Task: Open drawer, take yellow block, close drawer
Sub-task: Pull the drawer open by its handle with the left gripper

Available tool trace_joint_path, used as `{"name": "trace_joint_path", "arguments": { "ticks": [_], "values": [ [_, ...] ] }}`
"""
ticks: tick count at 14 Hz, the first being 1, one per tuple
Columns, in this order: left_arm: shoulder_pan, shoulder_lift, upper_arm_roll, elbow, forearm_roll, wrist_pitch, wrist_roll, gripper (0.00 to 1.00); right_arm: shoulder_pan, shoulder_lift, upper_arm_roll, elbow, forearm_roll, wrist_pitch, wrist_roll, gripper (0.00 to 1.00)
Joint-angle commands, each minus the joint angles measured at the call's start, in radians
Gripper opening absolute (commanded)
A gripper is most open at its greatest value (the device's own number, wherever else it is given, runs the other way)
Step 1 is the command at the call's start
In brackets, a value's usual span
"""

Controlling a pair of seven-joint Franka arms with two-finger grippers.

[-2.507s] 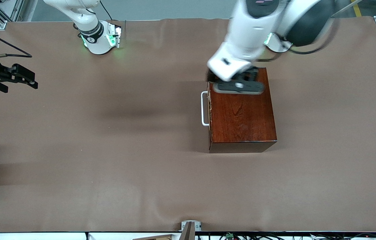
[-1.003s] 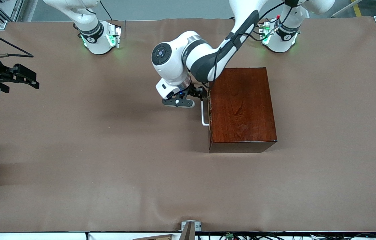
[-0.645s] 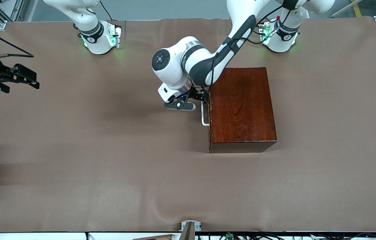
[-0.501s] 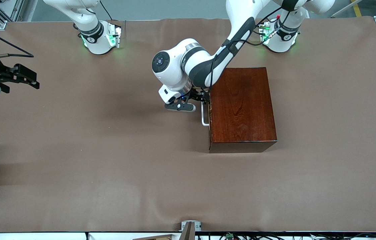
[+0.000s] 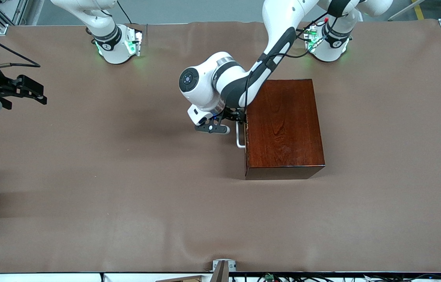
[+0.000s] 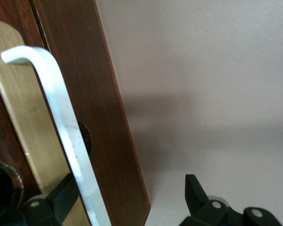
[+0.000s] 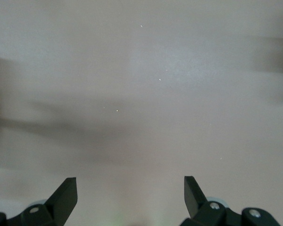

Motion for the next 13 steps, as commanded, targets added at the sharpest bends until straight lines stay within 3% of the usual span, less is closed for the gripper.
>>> {"name": "trace_joint_path", "arguments": {
  "ticks": [1,13],
  "values": [
    [-0.005,0.006,0.006,0.020,0.020,0.035,-0.003,1.00,0.012,0.005,-0.005,0.005,-0.007,0.002,-0.008,1.00],
    [-0.014,0.024,-0.011,0.022,-0.019,0.253,-0.123,1.00,0.014,0.006,-0.005,0.005,-0.008,0.003,-0.008,1.00]
  ]
}}
